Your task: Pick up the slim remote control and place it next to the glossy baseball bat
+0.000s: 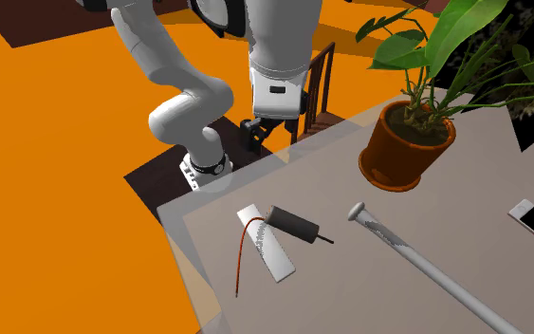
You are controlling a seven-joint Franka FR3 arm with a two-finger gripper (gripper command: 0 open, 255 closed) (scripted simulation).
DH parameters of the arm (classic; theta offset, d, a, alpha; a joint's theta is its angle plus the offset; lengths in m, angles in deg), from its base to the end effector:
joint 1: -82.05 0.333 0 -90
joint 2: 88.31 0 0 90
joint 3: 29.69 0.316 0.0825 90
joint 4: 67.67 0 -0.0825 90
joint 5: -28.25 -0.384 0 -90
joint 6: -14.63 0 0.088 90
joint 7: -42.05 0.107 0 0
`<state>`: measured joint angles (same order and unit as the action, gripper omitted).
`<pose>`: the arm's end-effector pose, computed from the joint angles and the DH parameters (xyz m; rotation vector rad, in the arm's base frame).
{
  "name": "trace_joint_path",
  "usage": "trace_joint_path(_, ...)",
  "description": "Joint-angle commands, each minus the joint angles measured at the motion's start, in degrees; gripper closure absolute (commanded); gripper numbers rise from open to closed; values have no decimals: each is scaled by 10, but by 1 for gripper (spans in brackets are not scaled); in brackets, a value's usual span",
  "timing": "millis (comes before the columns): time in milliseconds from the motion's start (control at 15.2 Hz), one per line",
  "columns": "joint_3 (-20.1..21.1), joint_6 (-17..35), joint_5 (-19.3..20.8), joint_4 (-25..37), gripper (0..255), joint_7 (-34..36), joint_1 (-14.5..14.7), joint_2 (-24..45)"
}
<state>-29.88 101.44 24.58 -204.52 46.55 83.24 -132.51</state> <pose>0.3027 0.0122 0.5666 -3.0746 0.0918 0.1617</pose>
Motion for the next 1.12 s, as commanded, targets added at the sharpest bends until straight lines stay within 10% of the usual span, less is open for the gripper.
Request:
trace_joint_path(0, 0, 0, 0, 0, 0, 0, 0, 0)
trace_joint_path(1056, -34, 372, 41, -172, 0, 65, -89, 147)
